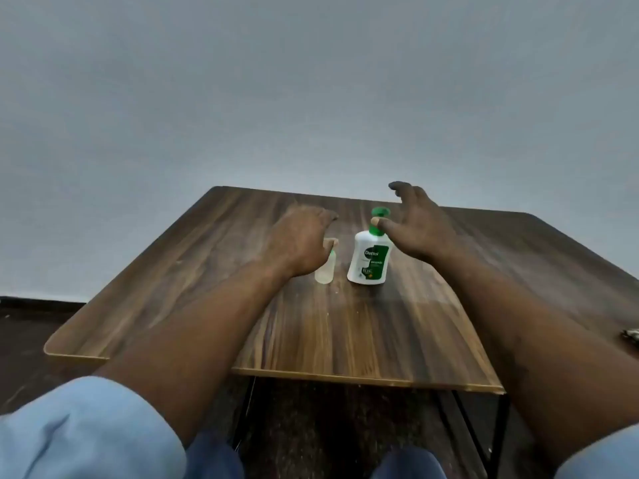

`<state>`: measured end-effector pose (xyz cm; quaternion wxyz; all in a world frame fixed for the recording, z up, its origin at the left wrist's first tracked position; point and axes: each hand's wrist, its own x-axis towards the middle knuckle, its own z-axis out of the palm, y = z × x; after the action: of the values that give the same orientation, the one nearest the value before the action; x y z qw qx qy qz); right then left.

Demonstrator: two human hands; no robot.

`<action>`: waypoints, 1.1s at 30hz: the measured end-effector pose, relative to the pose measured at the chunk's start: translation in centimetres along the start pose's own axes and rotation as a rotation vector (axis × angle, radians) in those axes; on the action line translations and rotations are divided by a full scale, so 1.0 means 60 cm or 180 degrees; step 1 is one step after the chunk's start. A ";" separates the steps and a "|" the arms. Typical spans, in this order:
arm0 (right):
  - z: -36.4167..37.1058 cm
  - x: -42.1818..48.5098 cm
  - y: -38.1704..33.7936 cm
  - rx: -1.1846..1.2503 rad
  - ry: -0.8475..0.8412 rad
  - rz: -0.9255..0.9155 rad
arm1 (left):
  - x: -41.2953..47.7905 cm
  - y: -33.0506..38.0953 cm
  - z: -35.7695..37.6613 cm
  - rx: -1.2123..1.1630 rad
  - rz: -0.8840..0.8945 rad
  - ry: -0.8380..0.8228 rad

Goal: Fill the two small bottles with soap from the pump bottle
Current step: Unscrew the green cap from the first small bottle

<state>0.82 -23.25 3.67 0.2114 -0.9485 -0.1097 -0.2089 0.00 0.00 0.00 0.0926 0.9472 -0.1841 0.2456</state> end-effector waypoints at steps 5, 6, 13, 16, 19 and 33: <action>0.023 -0.020 0.039 0.0243 0.0067 0.0245 | -0.004 0.016 0.021 -0.0238 -0.0187 0.0036; 0.031 -0.027 0.045 0.0266 0.0061 0.0294 | -0.004 0.017 0.029 -0.0226 -0.0244 -0.0040; 0.074 -0.073 0.066 0.0384 0.0704 0.0366 | 0.019 0.008 0.076 -0.0416 -0.0554 -0.0521; 0.091 -0.092 0.057 0.0513 0.0826 0.0253 | 0.023 0.005 0.088 -0.0323 -0.0582 -0.0618; 0.109 -0.103 0.044 0.0481 0.0738 0.0036 | 0.020 0.002 0.096 -0.0312 -0.0599 -0.0554; 0.195 -0.119 0.000 0.0664 0.0024 -0.0155 | -0.031 -0.016 0.090 -0.1451 -0.0514 -0.0265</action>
<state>-1.40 -18.88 -9.11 0.3042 -0.9176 -0.1531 -0.2050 1.20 0.03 -5.67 0.3156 0.9228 -0.1621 0.1502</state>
